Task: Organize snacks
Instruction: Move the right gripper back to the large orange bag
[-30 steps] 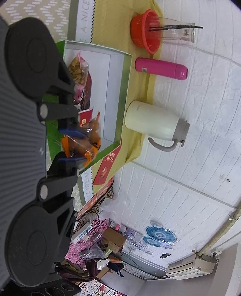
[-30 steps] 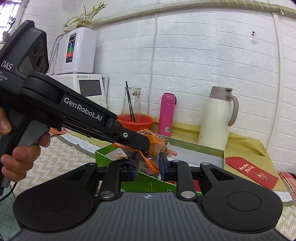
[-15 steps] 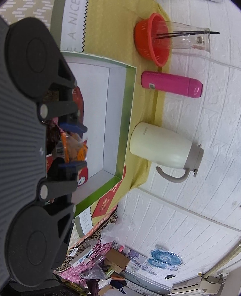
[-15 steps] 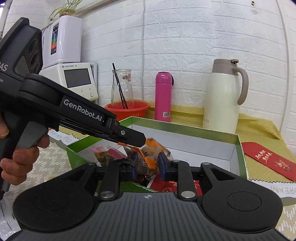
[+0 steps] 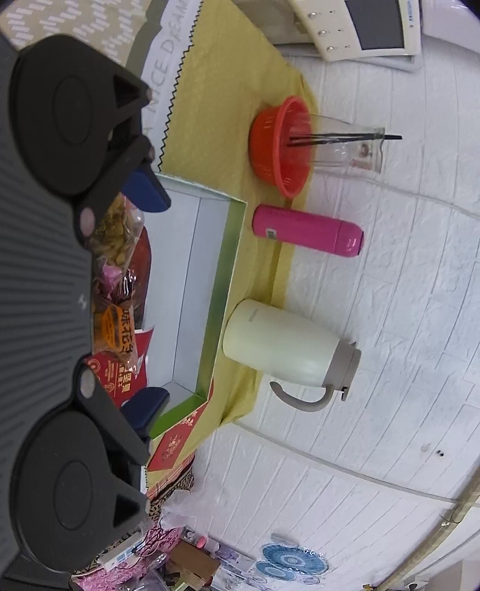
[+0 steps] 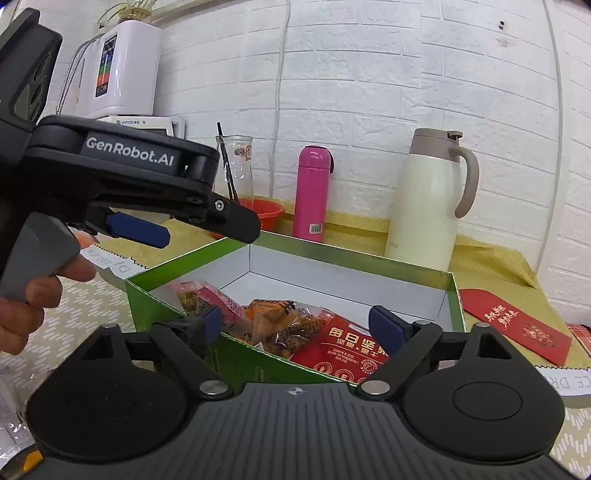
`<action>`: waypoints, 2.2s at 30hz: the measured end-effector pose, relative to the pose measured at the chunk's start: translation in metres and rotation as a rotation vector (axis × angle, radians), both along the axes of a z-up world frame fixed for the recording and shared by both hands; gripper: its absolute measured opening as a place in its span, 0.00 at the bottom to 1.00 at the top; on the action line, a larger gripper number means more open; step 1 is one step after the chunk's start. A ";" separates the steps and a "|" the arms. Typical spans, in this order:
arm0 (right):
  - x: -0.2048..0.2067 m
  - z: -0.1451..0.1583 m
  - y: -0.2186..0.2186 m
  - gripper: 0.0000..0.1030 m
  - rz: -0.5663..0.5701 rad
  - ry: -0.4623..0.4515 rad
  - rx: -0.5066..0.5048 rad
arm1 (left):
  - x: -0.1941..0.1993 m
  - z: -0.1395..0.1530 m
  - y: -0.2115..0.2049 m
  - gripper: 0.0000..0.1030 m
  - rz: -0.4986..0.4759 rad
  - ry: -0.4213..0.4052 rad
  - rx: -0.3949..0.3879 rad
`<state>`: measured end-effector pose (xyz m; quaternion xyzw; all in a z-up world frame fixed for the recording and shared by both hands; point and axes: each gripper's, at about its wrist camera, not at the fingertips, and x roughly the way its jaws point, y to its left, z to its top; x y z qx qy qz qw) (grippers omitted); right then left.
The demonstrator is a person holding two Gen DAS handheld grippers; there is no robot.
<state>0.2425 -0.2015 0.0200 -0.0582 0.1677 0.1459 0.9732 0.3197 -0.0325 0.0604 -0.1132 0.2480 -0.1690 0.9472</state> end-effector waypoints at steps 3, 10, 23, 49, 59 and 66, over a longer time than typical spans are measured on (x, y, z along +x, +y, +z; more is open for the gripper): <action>-0.012 0.011 0.000 1.00 0.004 -0.008 -0.014 | -0.013 0.007 0.004 0.97 -0.007 -0.002 -0.009; -0.046 0.035 0.001 1.00 -0.029 0.008 -0.034 | -0.055 0.025 0.006 0.97 -0.041 -0.006 0.016; -0.128 0.026 -0.004 1.00 -0.014 0.073 0.055 | -0.157 0.015 0.016 0.97 -0.075 0.036 0.001; -0.101 -0.021 0.068 1.00 0.079 0.254 0.031 | -0.227 -0.036 0.091 0.97 0.074 0.099 0.006; -0.174 -0.013 0.034 1.00 0.123 0.214 0.005 | -0.229 -0.047 0.047 0.97 -0.209 0.167 -0.093; -0.195 -0.031 0.002 1.00 -0.030 0.259 0.023 | -0.225 -0.062 0.007 0.97 -0.352 0.254 -0.100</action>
